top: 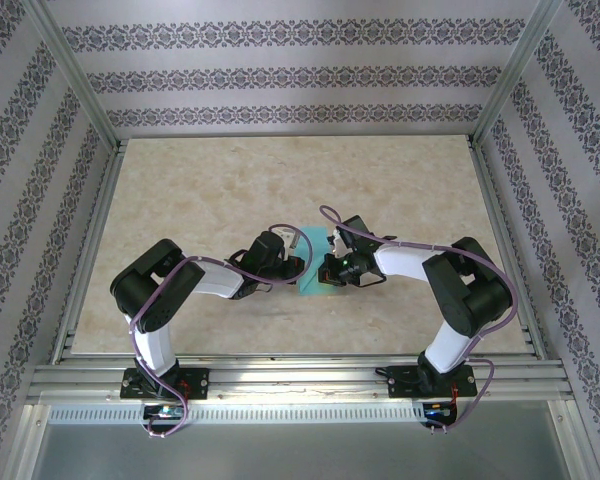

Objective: Fold a paper plane with a square sheet of paper (pick it up from the middle)
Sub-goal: Fold the triangle a second time at the center of the table.

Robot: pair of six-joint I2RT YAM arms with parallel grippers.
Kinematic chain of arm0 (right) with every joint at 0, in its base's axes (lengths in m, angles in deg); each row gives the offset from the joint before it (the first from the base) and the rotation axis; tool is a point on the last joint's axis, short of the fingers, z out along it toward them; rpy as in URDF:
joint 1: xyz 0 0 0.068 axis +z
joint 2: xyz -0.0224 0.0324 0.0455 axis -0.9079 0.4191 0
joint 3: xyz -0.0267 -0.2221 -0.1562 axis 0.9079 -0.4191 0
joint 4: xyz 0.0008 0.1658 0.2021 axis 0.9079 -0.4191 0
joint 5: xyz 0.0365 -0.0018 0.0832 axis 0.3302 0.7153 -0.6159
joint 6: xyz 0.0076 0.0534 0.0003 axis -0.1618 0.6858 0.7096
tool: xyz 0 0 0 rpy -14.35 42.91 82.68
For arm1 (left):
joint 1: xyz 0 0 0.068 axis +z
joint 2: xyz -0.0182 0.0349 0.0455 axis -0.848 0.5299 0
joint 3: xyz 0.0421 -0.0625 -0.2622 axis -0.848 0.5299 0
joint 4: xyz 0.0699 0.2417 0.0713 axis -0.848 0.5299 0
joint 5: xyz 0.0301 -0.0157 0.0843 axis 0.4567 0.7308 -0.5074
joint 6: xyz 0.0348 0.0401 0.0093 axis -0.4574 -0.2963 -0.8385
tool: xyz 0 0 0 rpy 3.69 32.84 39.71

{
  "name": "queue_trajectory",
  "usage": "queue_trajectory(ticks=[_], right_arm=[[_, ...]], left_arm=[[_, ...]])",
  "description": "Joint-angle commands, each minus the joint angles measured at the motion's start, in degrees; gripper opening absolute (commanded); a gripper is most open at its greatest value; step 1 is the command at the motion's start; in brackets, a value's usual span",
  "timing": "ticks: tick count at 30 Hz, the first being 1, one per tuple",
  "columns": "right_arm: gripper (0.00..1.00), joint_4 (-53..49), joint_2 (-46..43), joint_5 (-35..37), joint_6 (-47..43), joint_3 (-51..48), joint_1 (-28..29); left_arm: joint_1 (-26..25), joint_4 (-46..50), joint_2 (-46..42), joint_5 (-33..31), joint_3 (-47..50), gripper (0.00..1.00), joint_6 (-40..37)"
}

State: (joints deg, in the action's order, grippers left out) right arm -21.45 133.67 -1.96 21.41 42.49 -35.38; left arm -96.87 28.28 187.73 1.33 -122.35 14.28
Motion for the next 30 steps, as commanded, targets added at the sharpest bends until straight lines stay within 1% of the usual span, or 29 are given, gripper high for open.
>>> queue_trajectory(ticks=[1,10,24,30], right_arm=[[0.0,-4.0,-0.3,1.3,-1.5,-0.8,-0.2],[0.0,-4.4,-0.3,1.3,-1.7,-0.7,-0.3],[0.0,-4.5,-0.5,1.1,-1.9,-0.8,-0.5],[0.0,-4.8,-0.6,1.1,-2.1,-0.9,-0.7]], left_arm=[[0.6,-1.3,-1.5,-0.5,-0.9,0.0,-2.0],[0.7,0.5,-2.2,-2.8,-1.0,0.0,-2.5],[0.7,1.3,-1.0,-0.6,-2.3,0.0,-3.7],[0.7,2.4,-0.5,-1.0,-3.3,0.0,-3.9]])
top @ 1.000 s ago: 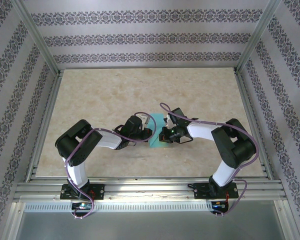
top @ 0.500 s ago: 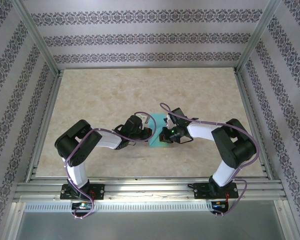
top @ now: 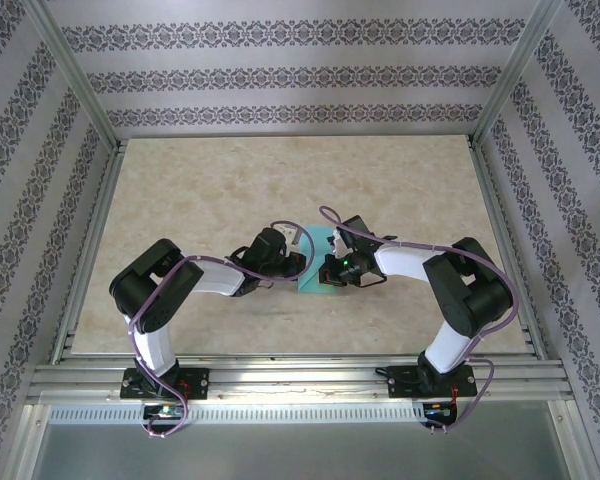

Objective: Fold a paper plane with a square sheet of paper (pick it up from the middle)
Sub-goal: Fold the triangle a second time at the center of the table.

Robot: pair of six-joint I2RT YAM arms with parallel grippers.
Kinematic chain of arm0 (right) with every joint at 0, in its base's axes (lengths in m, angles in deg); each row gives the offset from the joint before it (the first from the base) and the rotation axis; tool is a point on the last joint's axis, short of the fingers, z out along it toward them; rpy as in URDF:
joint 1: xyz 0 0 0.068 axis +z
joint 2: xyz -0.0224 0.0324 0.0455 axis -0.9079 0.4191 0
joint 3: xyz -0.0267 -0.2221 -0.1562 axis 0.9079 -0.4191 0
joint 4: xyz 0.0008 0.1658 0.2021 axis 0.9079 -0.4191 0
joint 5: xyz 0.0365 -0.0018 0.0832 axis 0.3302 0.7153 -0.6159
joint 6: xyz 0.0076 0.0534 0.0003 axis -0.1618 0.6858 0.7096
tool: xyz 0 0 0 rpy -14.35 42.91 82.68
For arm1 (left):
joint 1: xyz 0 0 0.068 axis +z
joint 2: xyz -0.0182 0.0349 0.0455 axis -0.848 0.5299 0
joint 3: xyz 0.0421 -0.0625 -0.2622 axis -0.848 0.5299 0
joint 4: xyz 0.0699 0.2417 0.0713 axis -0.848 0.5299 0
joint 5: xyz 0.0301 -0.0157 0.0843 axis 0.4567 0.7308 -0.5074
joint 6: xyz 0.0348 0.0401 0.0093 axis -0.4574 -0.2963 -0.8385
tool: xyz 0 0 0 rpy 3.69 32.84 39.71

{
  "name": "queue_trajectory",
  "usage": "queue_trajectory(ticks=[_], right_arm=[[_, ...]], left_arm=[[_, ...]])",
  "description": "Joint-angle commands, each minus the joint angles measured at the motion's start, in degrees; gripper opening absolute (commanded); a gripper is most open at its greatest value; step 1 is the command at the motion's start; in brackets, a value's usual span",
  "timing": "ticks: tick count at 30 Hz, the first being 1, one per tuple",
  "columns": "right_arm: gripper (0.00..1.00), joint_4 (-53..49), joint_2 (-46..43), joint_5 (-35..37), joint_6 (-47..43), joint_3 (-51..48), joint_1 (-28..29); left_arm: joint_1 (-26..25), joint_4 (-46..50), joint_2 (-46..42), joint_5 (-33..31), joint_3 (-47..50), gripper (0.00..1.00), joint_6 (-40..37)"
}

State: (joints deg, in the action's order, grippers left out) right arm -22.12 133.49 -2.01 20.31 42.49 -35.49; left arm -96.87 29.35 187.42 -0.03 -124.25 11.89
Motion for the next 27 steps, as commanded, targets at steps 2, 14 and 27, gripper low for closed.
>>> queue_trajectory(ticks=[2,14,27], right_arm=[[0.0,-4.1,-0.6,1.1,-1.1,-0.9,-0.6],[0.0,-4.5,-0.6,1.0,-1.4,-0.9,-0.7],[0.0,-4.6,-0.7,0.9,-1.5,-0.8,-1.0]], left_arm=[[0.7,0.9,-0.2,0.5,-1.3,0.0,-1.7],[0.7,2.0,2.0,2.6,-2.9,0.0,-2.4],[0.8,3.5,3.6,2.0,-3.6,0.0,-2.4]])
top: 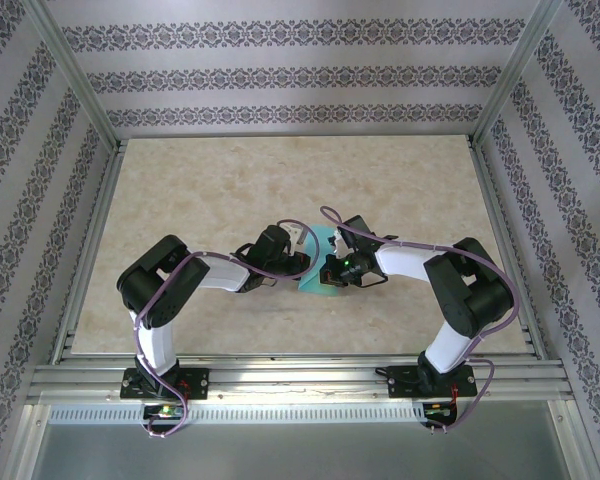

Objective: Fold a paper plane with a square sheet of paper (pick it up from the middle)
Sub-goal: Fold the triangle a second time at the center of the table.

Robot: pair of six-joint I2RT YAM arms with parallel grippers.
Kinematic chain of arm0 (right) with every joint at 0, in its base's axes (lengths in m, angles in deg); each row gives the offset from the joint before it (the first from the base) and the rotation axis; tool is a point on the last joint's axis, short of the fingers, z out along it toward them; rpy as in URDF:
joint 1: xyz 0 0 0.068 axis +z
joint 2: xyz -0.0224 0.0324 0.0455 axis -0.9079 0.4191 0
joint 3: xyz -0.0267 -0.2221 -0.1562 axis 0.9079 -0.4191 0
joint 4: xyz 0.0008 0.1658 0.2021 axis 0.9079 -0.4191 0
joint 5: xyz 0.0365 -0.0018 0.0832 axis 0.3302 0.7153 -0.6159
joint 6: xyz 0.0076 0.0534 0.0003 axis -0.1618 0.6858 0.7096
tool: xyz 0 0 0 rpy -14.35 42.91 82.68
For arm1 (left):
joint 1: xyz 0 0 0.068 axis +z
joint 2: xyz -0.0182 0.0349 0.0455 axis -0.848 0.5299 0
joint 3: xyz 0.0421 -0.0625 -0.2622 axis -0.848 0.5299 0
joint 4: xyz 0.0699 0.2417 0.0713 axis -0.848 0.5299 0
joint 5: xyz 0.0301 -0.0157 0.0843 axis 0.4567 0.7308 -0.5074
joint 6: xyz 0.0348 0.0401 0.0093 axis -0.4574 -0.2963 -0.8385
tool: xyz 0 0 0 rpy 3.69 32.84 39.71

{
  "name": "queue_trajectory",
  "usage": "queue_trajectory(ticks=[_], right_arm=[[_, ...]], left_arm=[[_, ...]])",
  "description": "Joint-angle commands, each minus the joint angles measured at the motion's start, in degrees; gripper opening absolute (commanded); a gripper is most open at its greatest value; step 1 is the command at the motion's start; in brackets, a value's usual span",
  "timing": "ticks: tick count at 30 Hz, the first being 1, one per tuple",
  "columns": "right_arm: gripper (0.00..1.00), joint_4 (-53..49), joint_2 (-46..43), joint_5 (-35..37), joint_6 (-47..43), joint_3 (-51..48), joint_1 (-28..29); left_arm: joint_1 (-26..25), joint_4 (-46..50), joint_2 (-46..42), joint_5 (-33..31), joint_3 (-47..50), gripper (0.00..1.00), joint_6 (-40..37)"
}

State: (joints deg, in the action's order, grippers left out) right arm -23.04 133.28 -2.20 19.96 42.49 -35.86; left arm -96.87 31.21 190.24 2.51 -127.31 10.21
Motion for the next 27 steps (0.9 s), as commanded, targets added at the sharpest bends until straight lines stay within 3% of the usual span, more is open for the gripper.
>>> queue_trajectory(ticks=[1,12,27], right_arm=[[0.0,-3.8,-0.5,1.1,-1.2,-0.8,-0.7],[0.0,-4.5,-0.5,0.6,-2.5,-1.1,-1.2],[0.03,-6.1,-2.0,-1.8,-3.8,2.7,-1.2]], left_arm=[[0.9,1.8,0.7,-0.7,-0.6,0.0,-0.6],[1.3,3.2,0.3,-0.5,-1.2,0.0,-0.5],[0.1,2.5,0.8,1.5,0.5,0.0,5.0]])
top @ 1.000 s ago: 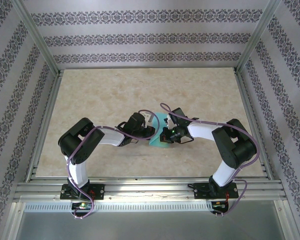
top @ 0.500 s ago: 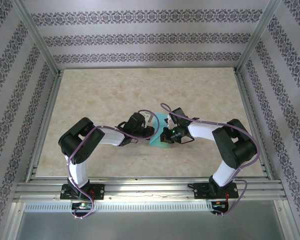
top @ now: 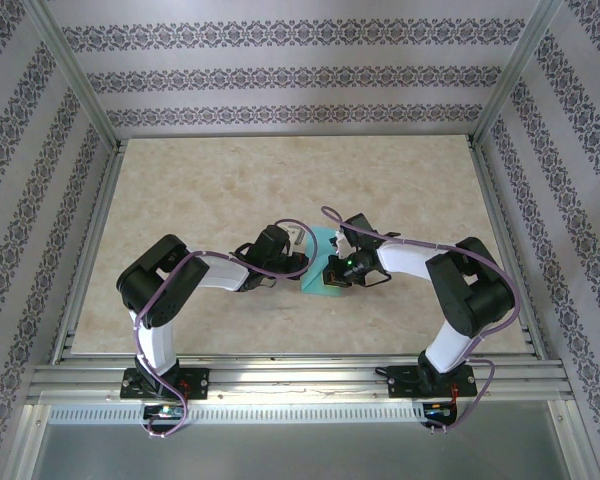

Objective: Fold a paper plane with a square sheet of paper (pick it up from the middle)
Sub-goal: Fold the triangle a second time at the center of the table.

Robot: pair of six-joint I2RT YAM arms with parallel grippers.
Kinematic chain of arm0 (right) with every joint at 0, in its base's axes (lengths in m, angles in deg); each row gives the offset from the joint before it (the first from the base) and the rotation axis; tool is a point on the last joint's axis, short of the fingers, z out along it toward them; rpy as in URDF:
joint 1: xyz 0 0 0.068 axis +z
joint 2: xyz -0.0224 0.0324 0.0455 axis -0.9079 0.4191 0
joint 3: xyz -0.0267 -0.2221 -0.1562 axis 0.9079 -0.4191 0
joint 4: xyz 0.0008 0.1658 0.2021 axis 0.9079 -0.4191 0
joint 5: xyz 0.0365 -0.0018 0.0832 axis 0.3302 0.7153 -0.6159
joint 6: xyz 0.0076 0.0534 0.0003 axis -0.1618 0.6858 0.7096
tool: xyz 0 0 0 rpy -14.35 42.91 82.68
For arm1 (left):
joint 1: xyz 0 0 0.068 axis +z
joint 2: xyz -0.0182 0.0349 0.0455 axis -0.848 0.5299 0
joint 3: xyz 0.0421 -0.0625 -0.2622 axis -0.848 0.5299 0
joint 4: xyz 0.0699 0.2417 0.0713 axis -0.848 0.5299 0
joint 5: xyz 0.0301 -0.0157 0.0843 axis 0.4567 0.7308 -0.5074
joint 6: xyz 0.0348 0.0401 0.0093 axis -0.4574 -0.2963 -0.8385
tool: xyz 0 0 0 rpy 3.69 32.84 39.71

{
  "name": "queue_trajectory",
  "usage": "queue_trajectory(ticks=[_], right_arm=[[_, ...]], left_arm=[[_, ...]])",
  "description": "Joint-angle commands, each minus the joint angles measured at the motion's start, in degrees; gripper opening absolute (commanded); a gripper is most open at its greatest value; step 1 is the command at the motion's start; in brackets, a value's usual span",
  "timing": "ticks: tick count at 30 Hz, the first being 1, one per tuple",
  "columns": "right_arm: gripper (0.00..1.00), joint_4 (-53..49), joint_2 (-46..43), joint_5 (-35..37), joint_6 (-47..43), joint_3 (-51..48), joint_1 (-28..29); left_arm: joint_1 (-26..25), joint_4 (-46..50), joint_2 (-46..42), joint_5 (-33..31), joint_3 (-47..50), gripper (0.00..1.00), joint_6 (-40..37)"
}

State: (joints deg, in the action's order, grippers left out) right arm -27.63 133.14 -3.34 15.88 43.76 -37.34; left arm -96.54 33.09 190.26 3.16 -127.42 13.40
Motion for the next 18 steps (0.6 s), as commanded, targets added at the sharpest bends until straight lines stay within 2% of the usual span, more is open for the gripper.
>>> queue_trajectory(ticks=[1,10,18], right_arm=[[0.03,-1.3,-2.5,-0.5,1.1,1.5,0.6],[0.05,3.4,-4.2,2.0,9.0,-1.8,3.0],[0.02,1.6,-2.4,5.7,7.6,-3.1,2.9]], left_arm=[[-0.4,0.7,0.7,0.5,0.7,0.0,2.5],[-2.6,-0.1,-1.4,-4.5,2.3,0.0,7.9],[-4.2,-1.3,-3.0,-6.8,3.7,0.0,10.1]])
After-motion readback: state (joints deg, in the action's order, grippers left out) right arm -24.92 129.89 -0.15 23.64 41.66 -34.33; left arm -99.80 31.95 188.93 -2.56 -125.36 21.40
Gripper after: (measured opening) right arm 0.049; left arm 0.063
